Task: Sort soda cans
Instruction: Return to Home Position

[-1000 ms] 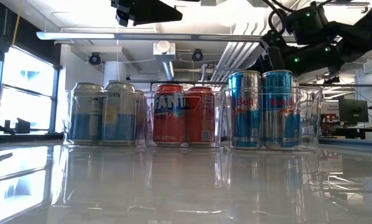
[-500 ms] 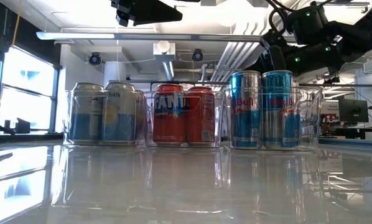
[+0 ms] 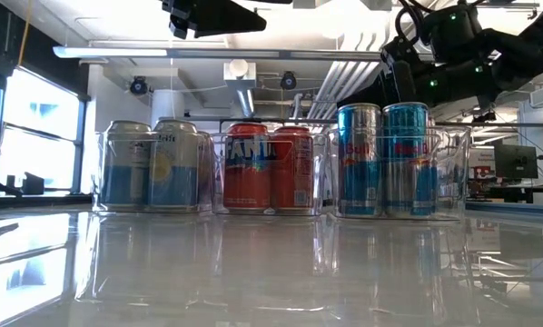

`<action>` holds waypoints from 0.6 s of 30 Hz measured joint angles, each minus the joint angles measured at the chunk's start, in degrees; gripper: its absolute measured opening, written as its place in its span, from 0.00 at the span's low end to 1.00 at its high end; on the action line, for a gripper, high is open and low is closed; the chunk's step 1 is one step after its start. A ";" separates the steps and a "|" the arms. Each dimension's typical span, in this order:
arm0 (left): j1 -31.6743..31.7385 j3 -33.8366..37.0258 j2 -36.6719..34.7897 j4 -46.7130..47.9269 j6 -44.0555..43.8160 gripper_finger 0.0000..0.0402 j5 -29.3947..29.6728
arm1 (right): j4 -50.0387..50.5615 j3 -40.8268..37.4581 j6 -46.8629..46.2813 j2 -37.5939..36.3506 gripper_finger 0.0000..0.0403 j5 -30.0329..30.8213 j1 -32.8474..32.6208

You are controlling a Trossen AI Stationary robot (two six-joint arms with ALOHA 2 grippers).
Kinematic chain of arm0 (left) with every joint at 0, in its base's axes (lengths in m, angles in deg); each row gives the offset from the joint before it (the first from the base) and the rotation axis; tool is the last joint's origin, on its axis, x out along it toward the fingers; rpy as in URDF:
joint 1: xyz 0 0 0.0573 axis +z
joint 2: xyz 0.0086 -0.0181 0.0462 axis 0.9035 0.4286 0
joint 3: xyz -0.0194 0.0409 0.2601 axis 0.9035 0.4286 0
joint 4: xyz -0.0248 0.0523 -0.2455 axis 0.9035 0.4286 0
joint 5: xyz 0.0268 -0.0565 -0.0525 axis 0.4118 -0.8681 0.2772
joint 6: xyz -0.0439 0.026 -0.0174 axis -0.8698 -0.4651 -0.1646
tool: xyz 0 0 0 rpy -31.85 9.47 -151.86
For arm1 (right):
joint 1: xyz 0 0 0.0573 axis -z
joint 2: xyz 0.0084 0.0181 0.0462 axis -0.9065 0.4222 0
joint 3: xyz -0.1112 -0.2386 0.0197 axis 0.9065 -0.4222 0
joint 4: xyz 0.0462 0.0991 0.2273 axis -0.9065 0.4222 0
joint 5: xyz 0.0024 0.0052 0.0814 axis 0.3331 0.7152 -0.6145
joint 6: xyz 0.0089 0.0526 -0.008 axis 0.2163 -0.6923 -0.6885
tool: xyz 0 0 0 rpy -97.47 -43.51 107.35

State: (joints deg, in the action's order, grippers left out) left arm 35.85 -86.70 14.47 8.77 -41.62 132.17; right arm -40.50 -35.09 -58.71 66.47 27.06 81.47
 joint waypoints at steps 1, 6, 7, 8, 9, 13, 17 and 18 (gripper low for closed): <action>0.00 0.00 0.00 0.03 0.00 0.82 -0.02 | 0.00 0.00 -0.13 0.00 0.81 0.00 0.02; 0.00 0.00 0.00 0.08 0.00 0.82 0.00 | -1.96 0.00 -1.57 0.00 0.81 -0.31 0.02; 0.00 0.00 0.00 0.10 0.00 0.82 0.00 | -2.41 0.00 -1.66 -0.07 0.81 -0.69 0.01; 0.00 0.00 0.00 0.10 0.00 0.82 -0.02 | -2.46 0.00 -1.68 -0.40 0.81 -1.04 0.02; 0.00 0.00 0.00 0.10 0.00 0.82 -0.01 | -2.51 0.00 -1.69 -0.77 0.81 -1.16 0.00; 0.00 0.04 0.00 0.22 0.00 0.82 0.00 | -1.71 0.02 -1.70 -4.00 0.81 -1.31 -0.43; 0.00 0.04 0.00 0.25 0.00 0.82 0.00 | 1.09 0.02 -1.72 -10.06 0.81 -1.31 -1.64; 0.00 0.04 0.00 0.27 0.00 0.82 0.00 | 2.60 0.02 -1.72 -11.87 0.81 -1.28 -2.05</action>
State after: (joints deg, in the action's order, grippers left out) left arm 35.85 -86.66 14.47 9.04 -41.62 132.17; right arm -37.90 -35.06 -60.44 54.60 25.77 79.42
